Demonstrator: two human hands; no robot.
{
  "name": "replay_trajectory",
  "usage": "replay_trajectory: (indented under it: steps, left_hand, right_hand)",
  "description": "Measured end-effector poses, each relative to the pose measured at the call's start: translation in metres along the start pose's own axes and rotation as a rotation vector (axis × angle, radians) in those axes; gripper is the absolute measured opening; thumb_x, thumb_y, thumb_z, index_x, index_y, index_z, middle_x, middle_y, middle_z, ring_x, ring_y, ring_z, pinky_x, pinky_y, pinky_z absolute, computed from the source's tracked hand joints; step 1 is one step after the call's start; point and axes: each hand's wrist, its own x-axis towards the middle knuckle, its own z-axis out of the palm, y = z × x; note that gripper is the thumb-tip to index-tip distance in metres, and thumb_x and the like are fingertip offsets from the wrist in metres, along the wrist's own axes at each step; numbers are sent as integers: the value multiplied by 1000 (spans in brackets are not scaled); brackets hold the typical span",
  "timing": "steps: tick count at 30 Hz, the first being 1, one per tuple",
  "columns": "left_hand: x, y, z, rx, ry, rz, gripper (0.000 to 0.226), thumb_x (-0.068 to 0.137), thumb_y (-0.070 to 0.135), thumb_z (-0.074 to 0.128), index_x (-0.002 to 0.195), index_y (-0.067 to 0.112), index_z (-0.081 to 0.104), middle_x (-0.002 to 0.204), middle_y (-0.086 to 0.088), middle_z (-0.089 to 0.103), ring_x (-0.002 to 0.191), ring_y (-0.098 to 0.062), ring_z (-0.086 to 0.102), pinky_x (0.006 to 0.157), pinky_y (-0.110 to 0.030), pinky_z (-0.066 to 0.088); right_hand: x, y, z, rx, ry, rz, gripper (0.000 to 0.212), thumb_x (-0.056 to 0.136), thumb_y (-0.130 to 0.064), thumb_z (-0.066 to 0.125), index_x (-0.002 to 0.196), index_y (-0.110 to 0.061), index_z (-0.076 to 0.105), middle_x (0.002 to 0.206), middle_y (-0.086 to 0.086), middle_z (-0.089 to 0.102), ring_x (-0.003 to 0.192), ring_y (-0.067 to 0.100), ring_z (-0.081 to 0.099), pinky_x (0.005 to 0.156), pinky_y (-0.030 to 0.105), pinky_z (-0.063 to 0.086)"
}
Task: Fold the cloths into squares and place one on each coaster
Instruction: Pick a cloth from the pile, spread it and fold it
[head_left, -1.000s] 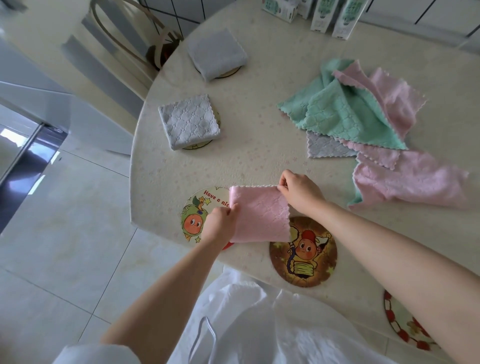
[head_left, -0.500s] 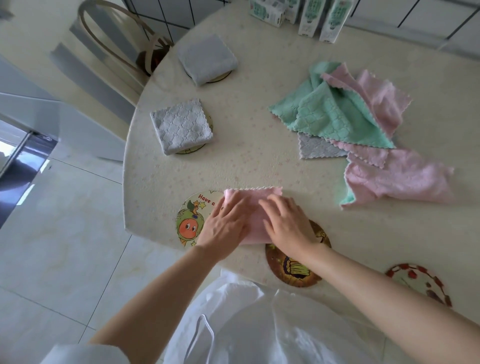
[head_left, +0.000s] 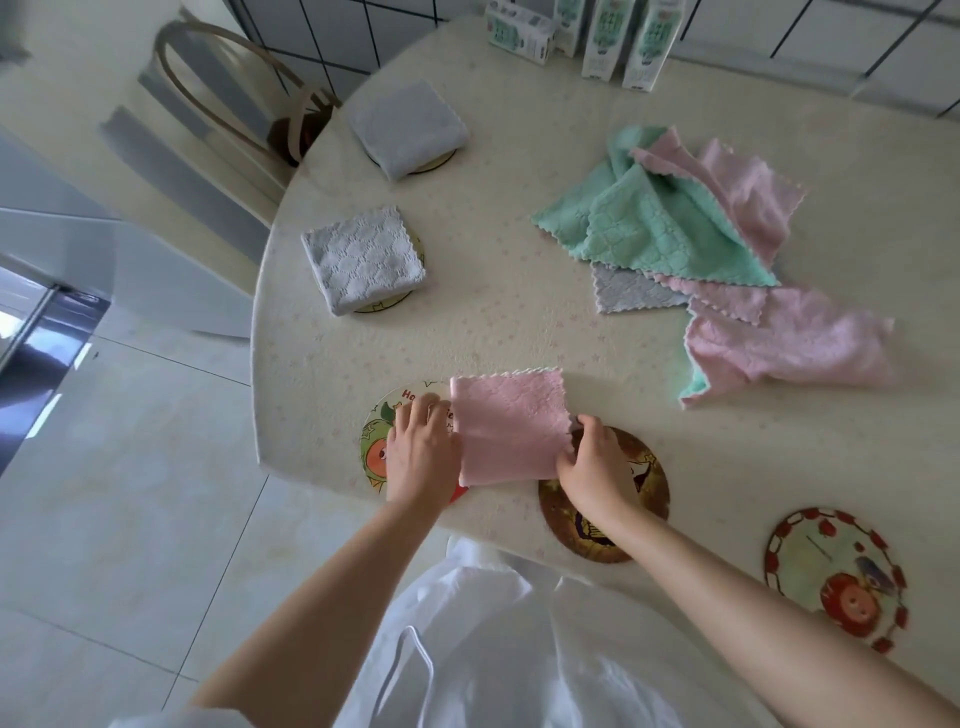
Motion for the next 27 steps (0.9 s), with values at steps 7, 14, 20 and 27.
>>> replay_trajectory:
  steps: [7, 14, 20, 27]
  left_hand:
    - [10, 33, -10, -636, -114, -603, 41, 84, 23, 57, 124, 13, 49, 118, -2, 54, 100, -18, 53, 81, -32, 47]
    - [21, 25, -30, -1005, -319, -706, 16, 83, 23, 66, 91, 9, 65, 84, -10, 62, 63, -21, 53, 51, -26, 42]
    - [8, -17, -47, -1078, -236, -638, 30, 73, 19, 69, 91, -5, 62, 88, -15, 66, 80, -26, 62, 80, -45, 55]
    - [-28, -60, -50, -1248, -147, -766, 10, 87, 2, 61, 96, 2, 62, 93, -15, 68, 82, -27, 67, 70, -32, 56]
  right_hand:
    - [9, -19, -7, 365, -105, 364, 38, 86, -27, 55, 119, -11, 45, 97, 2, 57, 78, 16, 56, 63, 31, 46]
    - [12, -24, -12, 550, -159, 493, 46, 82, -35, 61, 119, -8, 51, 107, 8, 56, 91, 22, 53, 66, 30, 42]
    - [5, -49, -5, 585, -121, 288, 28, 84, -28, 66, 108, -13, 63, 97, 1, 64, 90, 17, 59, 70, 27, 44]
    - [6, -85, 21, 441, -130, 89, 20, 84, -19, 65, 104, -16, 62, 93, -3, 64, 89, 16, 61, 76, 26, 47]
